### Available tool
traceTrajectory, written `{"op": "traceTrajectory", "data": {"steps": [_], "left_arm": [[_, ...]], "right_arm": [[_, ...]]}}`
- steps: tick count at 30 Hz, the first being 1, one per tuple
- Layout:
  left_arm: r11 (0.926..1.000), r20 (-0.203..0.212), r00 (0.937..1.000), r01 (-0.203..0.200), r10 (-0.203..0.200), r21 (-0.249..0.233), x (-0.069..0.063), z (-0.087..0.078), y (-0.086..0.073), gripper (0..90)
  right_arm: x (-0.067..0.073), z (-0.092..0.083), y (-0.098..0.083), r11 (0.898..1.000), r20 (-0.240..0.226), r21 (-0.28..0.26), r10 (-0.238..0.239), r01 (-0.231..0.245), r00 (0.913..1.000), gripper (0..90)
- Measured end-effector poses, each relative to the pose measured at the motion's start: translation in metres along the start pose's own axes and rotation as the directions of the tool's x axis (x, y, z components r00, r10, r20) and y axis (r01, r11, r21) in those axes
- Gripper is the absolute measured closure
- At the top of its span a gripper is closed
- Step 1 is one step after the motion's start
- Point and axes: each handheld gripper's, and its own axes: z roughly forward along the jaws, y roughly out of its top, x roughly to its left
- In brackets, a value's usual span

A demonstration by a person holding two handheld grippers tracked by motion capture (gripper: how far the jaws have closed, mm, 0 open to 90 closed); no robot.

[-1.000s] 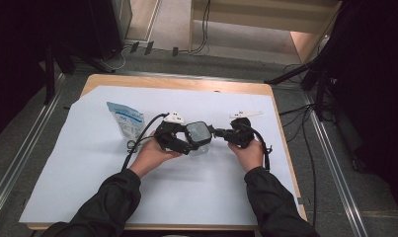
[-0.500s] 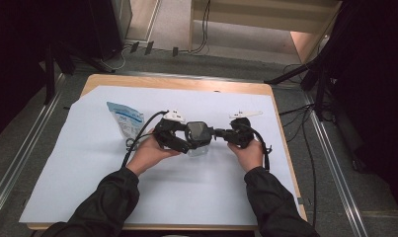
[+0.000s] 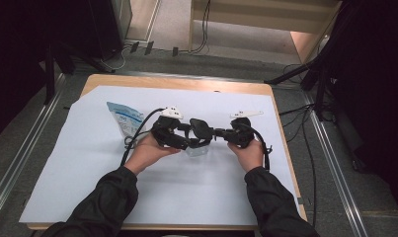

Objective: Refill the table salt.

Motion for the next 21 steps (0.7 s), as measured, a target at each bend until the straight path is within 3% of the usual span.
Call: {"op": "traceTrajectory", "data": {"steps": [1,2,7,8,10,16,21], "left_arm": [[1.0000,0.002,1.0000,-0.005,0.005,0.002,0.000,0.000,0.001,31.8],[1.0000,0.002,1.0000,-0.009,0.009,0.000,0.000,-0.001,0.001,39.6],[0.9998,0.010,0.9999,0.004,-0.003,-0.018,0.002,-0.005,0.001,59.0],[0.9997,0.008,1.0000,0.006,-0.006,-0.022,0.002,-0.005,0.001,59.0],[0.9997,0.006,1.0000,0.006,-0.006,-0.025,0.002,-0.006,0.002,69.9],[0.9999,0.033,0.9994,0.011,-0.011,0.001,0.000,-0.003,0.011,80.7],[0.9998,0.045,0.9988,0.020,-0.020,-0.003,-0.002,0.003,0.017,82.5]], "right_arm": [[0.000,0.000,0.000,1.000,0.000,0.000,0.000,0.000,1.0000,90.0],[0.000,0.000,0.000,1.000,-0.001,0.000,0.000,0.000,1.0000,90.0],[0.000,-0.001,0.000,1.000,-0.002,0.000,0.003,-0.003,1.0000,90.0],[0.000,-0.001,0.000,1.000,-0.002,0.000,0.003,-0.003,1.0000,90.0],[0.000,-0.001,0.000,1.000,-0.002,-0.001,0.004,-0.004,1.0000,90.0],[0.000,-0.001,0.000,1.000,-0.002,0.000,0.007,-0.007,1.0000,90.0],[0.001,-0.001,-0.002,1.000,-0.008,-0.004,0.013,-0.013,0.9999,90.0]]}}
